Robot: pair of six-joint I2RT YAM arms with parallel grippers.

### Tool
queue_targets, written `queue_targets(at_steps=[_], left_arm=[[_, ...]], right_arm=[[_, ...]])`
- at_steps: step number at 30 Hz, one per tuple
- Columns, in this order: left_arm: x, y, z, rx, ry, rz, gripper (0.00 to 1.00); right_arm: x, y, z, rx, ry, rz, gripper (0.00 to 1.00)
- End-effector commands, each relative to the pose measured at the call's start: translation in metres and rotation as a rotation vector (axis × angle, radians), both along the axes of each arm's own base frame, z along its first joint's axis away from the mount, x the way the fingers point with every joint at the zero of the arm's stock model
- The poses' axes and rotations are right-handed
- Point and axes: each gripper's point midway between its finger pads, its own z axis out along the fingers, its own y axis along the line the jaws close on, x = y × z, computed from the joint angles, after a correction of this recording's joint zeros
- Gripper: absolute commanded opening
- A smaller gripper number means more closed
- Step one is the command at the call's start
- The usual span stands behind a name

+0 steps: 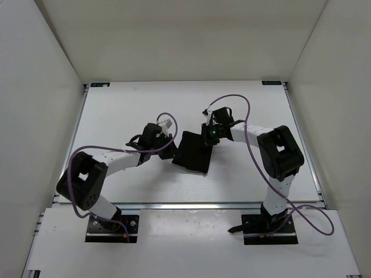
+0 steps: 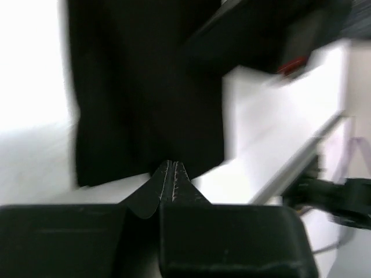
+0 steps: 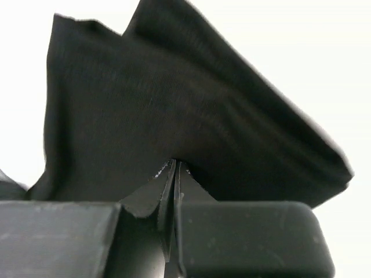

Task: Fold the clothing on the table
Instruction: Fold the skirt

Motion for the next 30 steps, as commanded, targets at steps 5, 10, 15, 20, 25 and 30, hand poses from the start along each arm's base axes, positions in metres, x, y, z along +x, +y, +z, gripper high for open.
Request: queue_targets(at_steps=[5,10,15,20,25,30], left_arm=[[0.007,0.03,-0.063,0.167,0.054,0.091,0.0],[0.034,0.037,-0.054,0.196,0.011,0.117,0.0],[0.062,0.036,-0.03,0.157,-0.024,0.145,0.0],[0.081,0.049,0.002,0.133,-0.076,0.174,0.25],[0.078,0.081,-0.008,0.421,-0.015,0.146,0.95],[0.071,0.112,-0.018,0.582,0.035,0.139,0.99]], right_arm=[[0.048,-0.008,0.008,-0.02,-0.109,-0.033,0.0],[0.067,-0.018,0.016,-0.016,-0.122,-0.05,0.0],[0.086,-0.026,0.062,0.029,-0.164,-0.069,0.06],[0.077,-0.041,0.122,0.056,-0.223,-0.105,0.34],[0.034,-0.074,0.096,-0.207,-0.169,-0.191,0.5],[-0.004,-0.098,0.056,-0.376,-0.035,-0.236,0.47]])
